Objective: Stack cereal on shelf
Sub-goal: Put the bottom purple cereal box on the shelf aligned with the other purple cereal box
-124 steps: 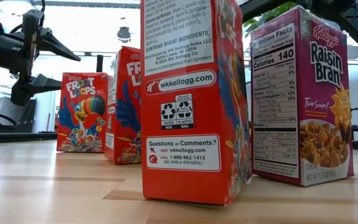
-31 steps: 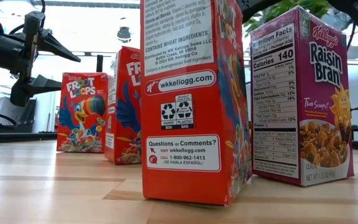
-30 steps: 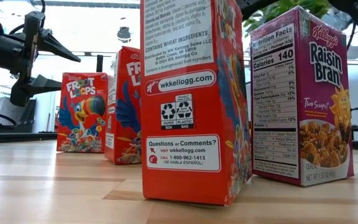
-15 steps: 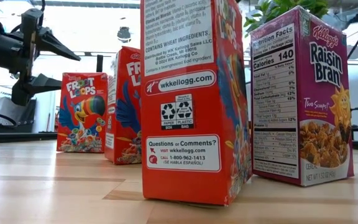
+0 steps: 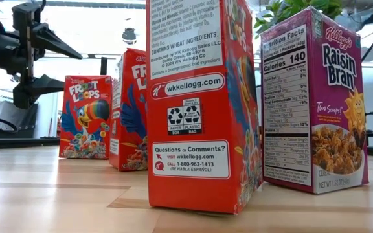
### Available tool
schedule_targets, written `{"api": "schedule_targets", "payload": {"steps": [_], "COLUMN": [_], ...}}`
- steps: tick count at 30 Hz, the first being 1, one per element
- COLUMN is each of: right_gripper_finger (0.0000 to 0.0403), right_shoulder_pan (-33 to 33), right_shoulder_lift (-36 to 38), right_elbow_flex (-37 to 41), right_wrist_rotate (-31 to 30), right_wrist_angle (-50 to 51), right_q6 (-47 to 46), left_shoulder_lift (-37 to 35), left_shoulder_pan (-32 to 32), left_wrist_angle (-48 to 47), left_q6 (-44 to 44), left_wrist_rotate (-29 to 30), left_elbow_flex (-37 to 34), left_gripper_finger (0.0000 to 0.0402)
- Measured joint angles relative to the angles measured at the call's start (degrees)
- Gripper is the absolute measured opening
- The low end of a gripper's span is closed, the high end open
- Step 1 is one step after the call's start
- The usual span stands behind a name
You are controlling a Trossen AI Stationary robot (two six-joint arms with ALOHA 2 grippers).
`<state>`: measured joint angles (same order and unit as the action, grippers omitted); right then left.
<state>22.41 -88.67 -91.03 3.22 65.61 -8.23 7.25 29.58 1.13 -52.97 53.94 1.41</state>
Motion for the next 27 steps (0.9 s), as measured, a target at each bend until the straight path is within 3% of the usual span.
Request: {"api": "schedule_targets", "payload": {"steps": [17,27], "right_gripper_finger": [0.0322,0.0334], "right_shoulder_pan": [5.14,5.51], "right_shoulder_lift": [-0.69,-5.26], "right_elbow_flex": [17.74,18.48], "right_wrist_rotate": [-0.29,-1.88], "right_wrist_angle": [-28.98,-29.47], "right_q6": [5.09,5.25], "left_shoulder_lift": [0.00,0.00], "left_shoulder_pan": [0.00,0.02], "left_wrist_angle": [0.19,0.17], "left_q6": [-0.70,-0.80], "left_wrist_rotate": [-2.21,-2.24], "left_elbow_flex": [0.02,0.02], "left_gripper_finger": [0.0300,0.0300]}}
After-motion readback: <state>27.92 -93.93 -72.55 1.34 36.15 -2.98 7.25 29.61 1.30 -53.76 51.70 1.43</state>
